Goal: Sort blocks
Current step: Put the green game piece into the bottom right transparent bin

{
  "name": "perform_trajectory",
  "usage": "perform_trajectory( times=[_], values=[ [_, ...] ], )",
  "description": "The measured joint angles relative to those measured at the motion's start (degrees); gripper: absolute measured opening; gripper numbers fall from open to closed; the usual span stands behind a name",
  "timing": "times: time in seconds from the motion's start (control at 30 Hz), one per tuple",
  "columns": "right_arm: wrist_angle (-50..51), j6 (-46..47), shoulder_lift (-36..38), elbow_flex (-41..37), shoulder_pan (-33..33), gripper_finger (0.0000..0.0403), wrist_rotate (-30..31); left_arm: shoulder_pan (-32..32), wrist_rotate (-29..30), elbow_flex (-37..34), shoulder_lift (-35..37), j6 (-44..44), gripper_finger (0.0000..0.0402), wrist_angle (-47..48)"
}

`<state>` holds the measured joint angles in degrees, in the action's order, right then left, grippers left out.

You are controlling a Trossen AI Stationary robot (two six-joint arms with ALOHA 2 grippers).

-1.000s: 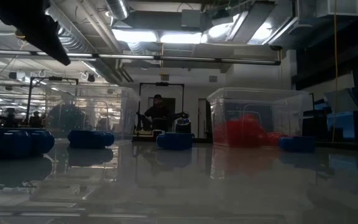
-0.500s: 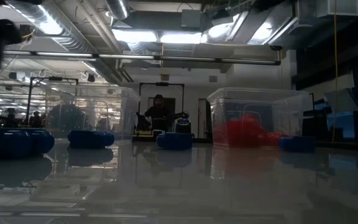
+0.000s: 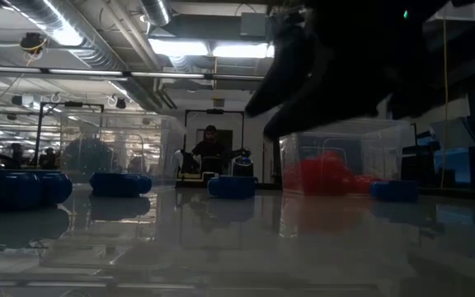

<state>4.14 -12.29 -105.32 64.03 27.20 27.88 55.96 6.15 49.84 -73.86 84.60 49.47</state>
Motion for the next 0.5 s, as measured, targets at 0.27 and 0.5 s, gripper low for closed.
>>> perform_trajectory(
  times=[0.27,0.5],
  values=[
    [-4.78,-0.04,-3.22,0.00,0.11,0.0277,0.05,2.92,-2.89,0.00,-6.53,3.52,0.0282,-4.06],
    [-5.07,-0.04,-3.28,0.00,0.13,0.0277,0.86,3.79,-7.63,0.00,-9.76,4.61,0.0282,-4.19]
  ],
)
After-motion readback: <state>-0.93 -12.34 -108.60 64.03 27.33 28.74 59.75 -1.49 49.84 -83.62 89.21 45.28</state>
